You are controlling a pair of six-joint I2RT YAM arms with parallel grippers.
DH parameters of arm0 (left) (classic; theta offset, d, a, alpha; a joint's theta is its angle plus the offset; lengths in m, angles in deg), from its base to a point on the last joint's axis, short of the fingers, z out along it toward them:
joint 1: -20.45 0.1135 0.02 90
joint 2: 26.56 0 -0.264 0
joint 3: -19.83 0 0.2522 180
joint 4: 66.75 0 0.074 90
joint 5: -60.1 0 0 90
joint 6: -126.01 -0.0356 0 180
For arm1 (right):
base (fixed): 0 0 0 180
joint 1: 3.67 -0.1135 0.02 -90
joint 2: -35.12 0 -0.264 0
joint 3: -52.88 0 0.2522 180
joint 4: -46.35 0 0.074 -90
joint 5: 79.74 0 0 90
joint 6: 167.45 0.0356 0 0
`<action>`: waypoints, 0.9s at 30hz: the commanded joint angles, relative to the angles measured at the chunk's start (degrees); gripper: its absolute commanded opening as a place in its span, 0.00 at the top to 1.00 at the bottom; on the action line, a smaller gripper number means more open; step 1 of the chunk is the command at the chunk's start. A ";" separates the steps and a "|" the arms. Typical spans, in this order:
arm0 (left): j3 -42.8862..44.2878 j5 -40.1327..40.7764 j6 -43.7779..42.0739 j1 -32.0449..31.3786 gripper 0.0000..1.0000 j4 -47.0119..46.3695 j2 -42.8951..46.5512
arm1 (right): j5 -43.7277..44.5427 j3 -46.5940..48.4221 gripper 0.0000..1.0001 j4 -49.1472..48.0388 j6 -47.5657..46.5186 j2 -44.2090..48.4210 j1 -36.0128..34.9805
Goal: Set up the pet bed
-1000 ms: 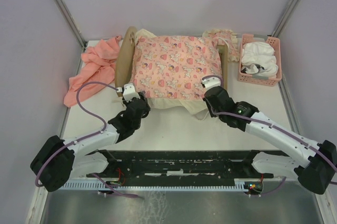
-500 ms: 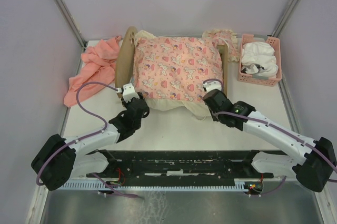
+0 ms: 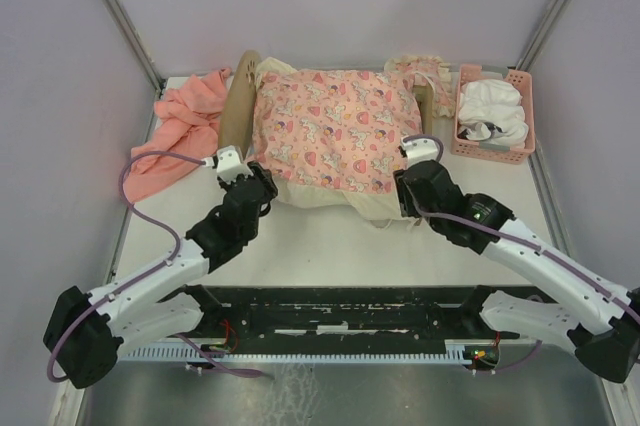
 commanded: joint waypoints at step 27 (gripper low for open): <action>12.92 18.71 12.47 -0.25 0.41 27.53 -1.94 | 7.99 -1.45 0.49 -3.06 -1.93 3.06 0.36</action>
